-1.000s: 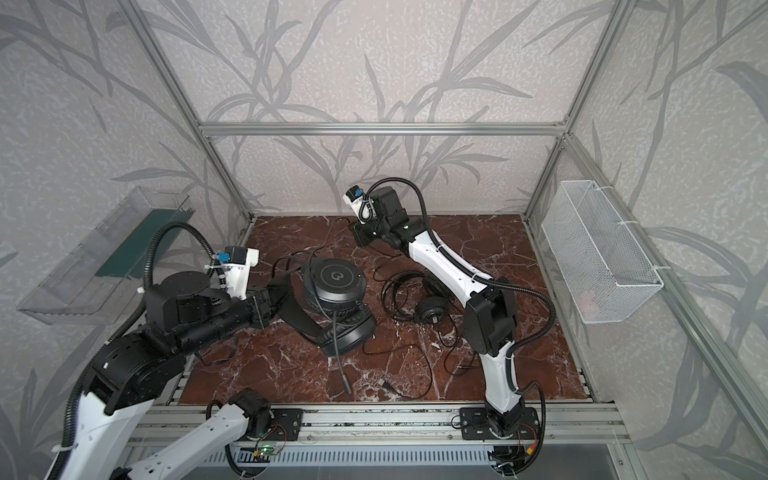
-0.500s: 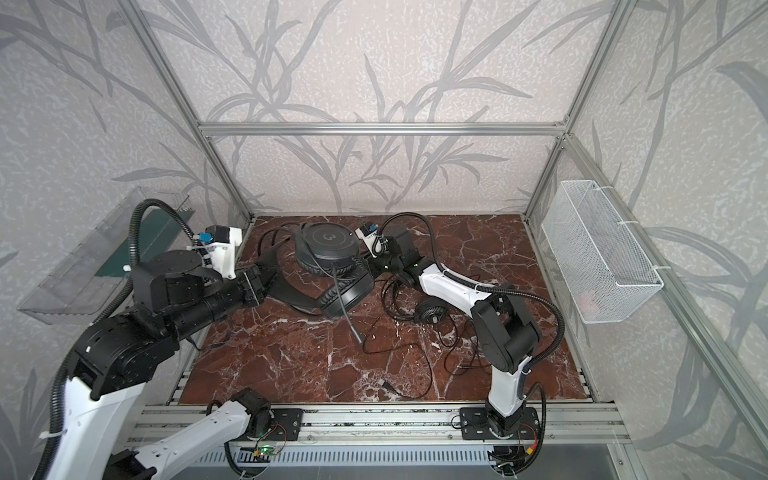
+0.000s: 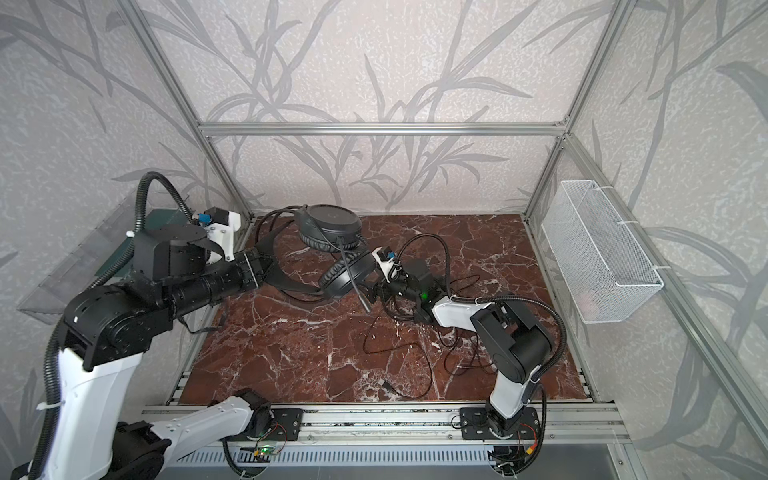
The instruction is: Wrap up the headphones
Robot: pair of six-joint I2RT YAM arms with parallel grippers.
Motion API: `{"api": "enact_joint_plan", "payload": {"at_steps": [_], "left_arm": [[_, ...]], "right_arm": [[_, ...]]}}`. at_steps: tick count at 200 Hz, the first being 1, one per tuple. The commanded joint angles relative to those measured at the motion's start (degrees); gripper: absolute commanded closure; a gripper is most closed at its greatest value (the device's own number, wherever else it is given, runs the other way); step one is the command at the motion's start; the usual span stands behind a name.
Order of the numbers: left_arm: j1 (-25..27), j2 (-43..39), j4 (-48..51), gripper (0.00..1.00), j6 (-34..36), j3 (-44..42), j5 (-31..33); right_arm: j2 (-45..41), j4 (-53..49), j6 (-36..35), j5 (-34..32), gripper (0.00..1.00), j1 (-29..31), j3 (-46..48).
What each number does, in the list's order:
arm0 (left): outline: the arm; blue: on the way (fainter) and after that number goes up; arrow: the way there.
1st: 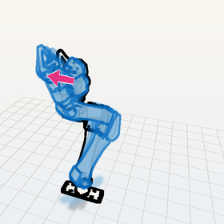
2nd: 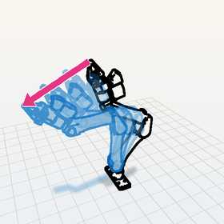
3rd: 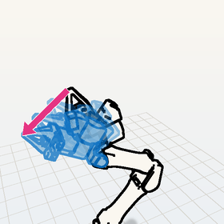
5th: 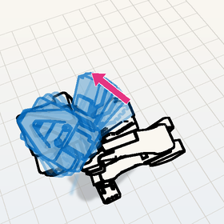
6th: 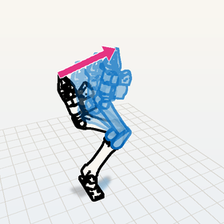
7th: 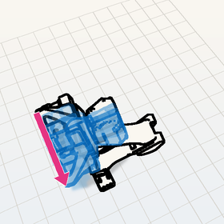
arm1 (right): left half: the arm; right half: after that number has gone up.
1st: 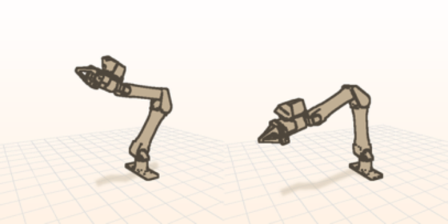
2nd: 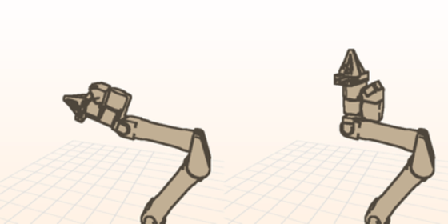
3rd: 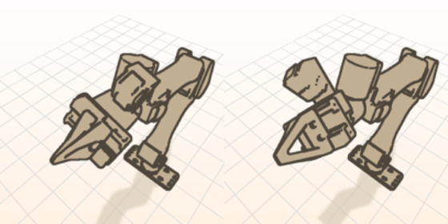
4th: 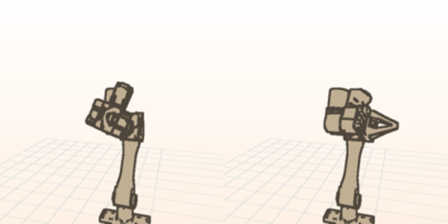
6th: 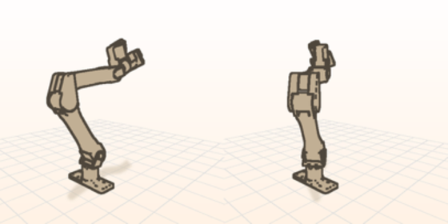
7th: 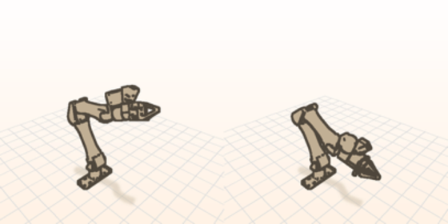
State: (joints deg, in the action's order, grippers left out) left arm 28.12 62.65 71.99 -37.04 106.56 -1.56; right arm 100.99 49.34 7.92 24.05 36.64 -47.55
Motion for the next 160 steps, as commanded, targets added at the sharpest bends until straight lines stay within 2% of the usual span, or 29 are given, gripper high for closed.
{"api": "enact_joint_plan", "payload": {"at_steps": [1, 15, 49, 70, 93, 108, 130, 141, 160], "left_arm": [[0.3, 0.8, 0.7, 1.00, -2.3, 4.9, -0.8], [0.2, 1.7, 1.5, 1.00, -2.3, 6.5, -0.8], [0.2, 3.2, 2.6, 1.00, -2.0, 8.4, -0.7], [0.2, 3.6, 3.0, 1.00, -2.0, 9.3, -0.3], [0.3, 3.8, 2.7, 1.00, -2.3, 9.6, -0.4], [0.2, 4.1, 3.0, 1.00, -2.6, 10.2, 0.7], [0.2, 4.0, 2.2, 1.00, -3.4, 10.0, 3.4], [0.2, 4.0, 1.3, 1.00, -3.6, 9.6, 5.1], [-0.1, 5.3, 0.4, 1.00, -3.4, 9.2, 9.6]], "right_arm": [[2.3, 18.2, 0.1, 0.1, 0.06, 0.3, 1.4], [3.6, 22.1, 0.4, -1.6, 0.07, 0.4, 2.3], [3.6, 19.7, -3.9, -2.8, 0.20, 1.7, 1.1], [4.1, 20.4, -5.1, -5.8, 0.37, 1.8, 1.3], [5.4, 19.4, -5.3, -5.5, 0.65, 1.8, 0.2], [5.9, 18.2, -5.5, -5.2, 0.79, 2.0, -0.3], [5.5, 14.0, -7.9, -6.6, 0.91, 4.9, -0.7], [5.1, 10.7, -10.3, -9.2, 0.95, 7.8, -0.9], [5.0, 8.3, -9.9, -12.5, 1.00, 12.3, -0.3]]}}
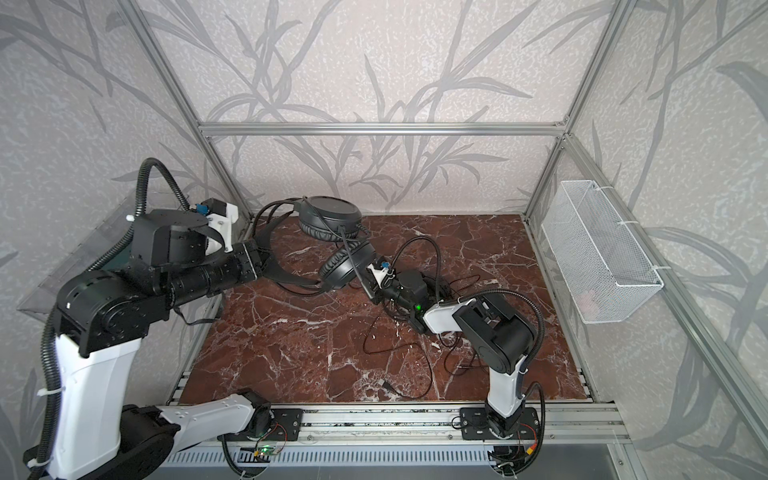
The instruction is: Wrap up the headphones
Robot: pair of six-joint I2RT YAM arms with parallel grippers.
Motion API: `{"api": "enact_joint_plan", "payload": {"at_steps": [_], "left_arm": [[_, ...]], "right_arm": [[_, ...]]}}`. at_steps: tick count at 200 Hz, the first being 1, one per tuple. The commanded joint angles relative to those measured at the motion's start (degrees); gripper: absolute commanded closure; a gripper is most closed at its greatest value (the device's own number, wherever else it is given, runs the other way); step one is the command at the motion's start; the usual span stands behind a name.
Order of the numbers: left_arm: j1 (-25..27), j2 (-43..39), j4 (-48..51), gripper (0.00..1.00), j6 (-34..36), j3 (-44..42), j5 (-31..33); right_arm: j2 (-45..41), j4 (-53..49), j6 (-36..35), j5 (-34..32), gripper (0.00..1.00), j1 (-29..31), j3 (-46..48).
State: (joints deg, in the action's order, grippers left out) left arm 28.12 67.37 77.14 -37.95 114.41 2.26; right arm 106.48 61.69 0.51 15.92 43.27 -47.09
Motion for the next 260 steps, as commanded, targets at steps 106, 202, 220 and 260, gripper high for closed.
{"api": "enact_joint_plan", "payload": {"at_steps": [106, 202, 220, 260], "left_arm": [[-15.0, 9.6, -14.4, 1.00, 1.6, -16.9, 8.9], [-14.8, 7.7, -23.0, 1.00, 3.5, -39.2, 7.1], [-14.8, 6.9, -23.6, 1.00, 4.5, -41.5, 6.4], [-14.7, 5.2, -25.7, 1.00, 7.3, -46.6, 4.2]], "right_arm": [[-25.8, -52.8, -13.3, -21.6, 1.00, 25.9, -4.3], [-30.8, -71.0, -33.1, -38.3, 1.00, 28.9, -20.5], [-29.8, -71.7, -35.7, -40.3, 1.00, 28.9, -23.7], [-27.8, -70.7, -43.2, -41.5, 1.00, 28.9, -29.8]]}}
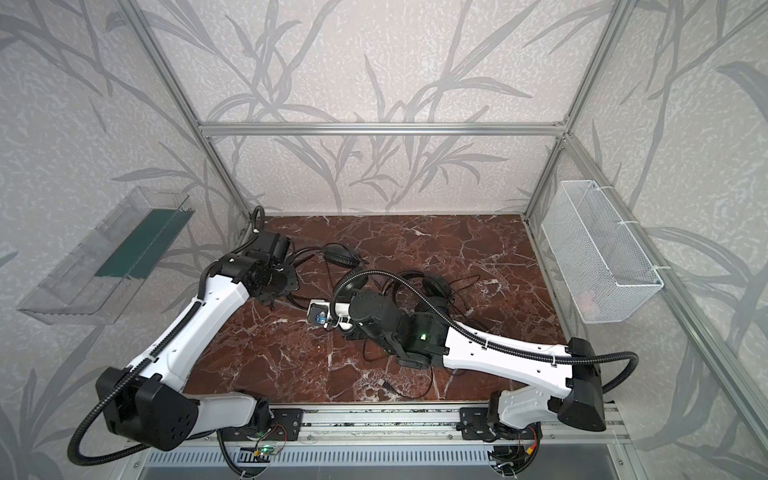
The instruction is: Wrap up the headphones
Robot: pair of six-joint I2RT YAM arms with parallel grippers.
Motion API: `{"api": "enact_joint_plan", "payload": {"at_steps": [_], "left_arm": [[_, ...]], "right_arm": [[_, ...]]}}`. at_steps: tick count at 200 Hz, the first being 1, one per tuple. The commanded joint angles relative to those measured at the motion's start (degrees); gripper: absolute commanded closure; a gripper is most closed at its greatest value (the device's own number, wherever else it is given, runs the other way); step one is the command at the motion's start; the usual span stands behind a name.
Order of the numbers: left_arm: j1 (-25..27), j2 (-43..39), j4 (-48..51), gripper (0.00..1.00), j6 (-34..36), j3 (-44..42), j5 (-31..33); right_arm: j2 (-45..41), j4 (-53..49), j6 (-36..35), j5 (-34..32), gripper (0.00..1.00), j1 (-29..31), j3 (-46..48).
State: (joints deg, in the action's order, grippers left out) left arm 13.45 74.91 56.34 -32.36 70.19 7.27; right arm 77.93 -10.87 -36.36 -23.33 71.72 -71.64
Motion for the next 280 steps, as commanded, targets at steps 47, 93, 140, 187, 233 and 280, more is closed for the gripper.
{"api": "enact_joint_plan", "payload": {"at_steps": [47, 93, 140, 187, 233, 280], "left_arm": [[2.6, -4.0, -5.1, 1.00, 3.8, -4.8, 0.7], [3.6, -4.9, -4.7, 1.00, 3.5, -4.7, -0.7], [0.3, -7.5, -3.4, 1.00, -0.1, -3.8, -9.7], [-5.8, -6.7, -3.2, 1.00, -3.5, -3.4, -17.8], [-8.4, -4.9, -4.2, 1.00, -5.5, -3.4, -19.7], [-8.8, -3.0, -4.5, 1.00, -4.5, -4.3, -16.4]], "right_arm": [[3.3, 1.2, -8.0, -0.2, 1.00, 0.4, -9.4], [4.0, -3.9, -4.3, 1.2, 1.00, 0.8, -9.1], [-0.6, -4.4, 1.0, 4.0, 1.00, 3.4, 0.1], [-3.4, -3.4, 6.1, 3.4, 1.00, 6.2, 7.9], [-5.3, -3.5, 9.9, 3.7, 1.00, 8.7, 12.5], [-5.2, -4.6, 7.5, 1.4, 1.00, 10.6, 9.5]]}}
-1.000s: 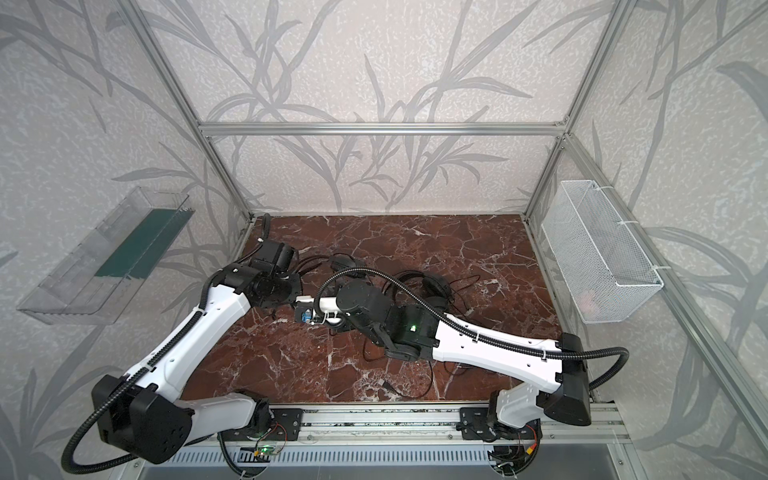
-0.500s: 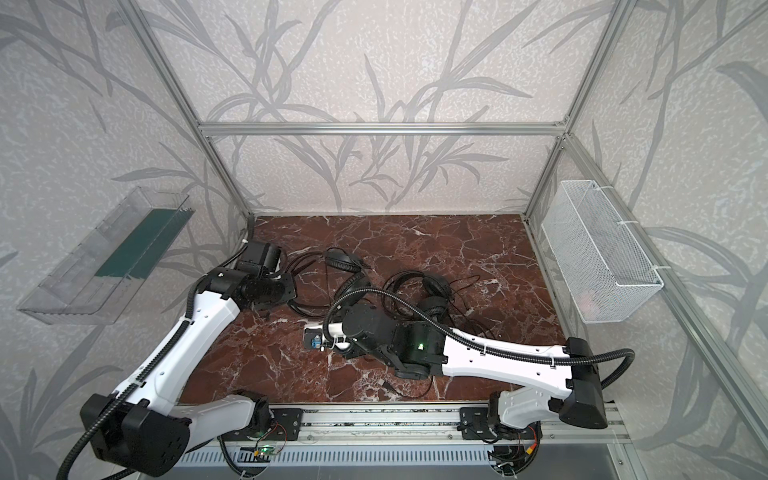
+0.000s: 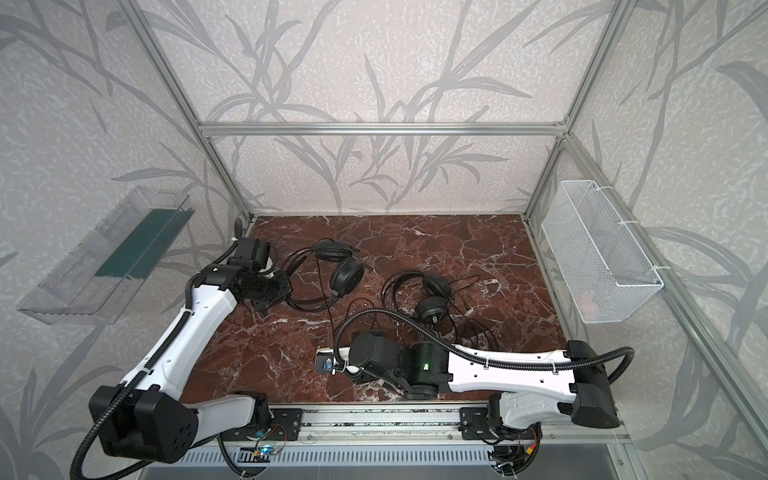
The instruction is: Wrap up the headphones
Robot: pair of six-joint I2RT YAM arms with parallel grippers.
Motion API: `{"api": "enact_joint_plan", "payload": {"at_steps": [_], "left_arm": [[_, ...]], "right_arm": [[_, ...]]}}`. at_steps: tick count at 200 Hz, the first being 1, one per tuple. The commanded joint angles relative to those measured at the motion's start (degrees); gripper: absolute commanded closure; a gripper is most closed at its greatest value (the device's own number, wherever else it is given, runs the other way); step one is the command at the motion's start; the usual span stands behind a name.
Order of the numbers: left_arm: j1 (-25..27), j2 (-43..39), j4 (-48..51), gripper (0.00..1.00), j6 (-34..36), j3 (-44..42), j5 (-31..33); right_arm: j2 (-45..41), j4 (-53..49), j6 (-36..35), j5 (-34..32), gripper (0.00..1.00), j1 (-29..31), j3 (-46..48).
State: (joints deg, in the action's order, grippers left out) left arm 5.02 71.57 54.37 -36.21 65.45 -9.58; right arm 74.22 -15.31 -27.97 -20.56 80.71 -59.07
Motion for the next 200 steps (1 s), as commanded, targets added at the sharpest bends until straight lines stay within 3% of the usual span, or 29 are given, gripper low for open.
{"api": "enact_joint_plan", "payload": {"at_steps": [1, 21, 54, 97, 142, 200], "left_arm": [[-0.3, 0.4, -2.5, 1.00, -0.6, 0.4, 0.7], [-0.3, 1.0, -2.7, 1.00, 0.4, -1.3, 4.2], [0.0, 1.5, -3.6, 1.00, 1.3, -3.3, 4.9], [2.4, 1.9, -3.4, 1.00, 2.3, -3.3, 5.0], [7.4, 0.7, -1.3, 1.00, 4.3, -3.4, 9.7], [9.7, -3.2, -1.3, 1.00, 5.9, -6.4, 11.6]], "right_arm": [[-1.5, -0.2, -1.0, -1.5, 1.00, 1.7, -3.3], [-1.7, -1.8, -4.1, -4.2, 1.00, 2.5, -6.3], [-2.5, -3.5, -9.7, -7.1, 1.00, 3.0, -10.5], [-0.9, -2.1, -15.0, -5.7, 1.00, 2.6, -13.6], [2.5, 3.5, -21.0, -10.5, 1.00, -1.6, -18.6], [4.4, 7.3, -21.4, -5.4, 0.93, -9.4, -25.4]]}}
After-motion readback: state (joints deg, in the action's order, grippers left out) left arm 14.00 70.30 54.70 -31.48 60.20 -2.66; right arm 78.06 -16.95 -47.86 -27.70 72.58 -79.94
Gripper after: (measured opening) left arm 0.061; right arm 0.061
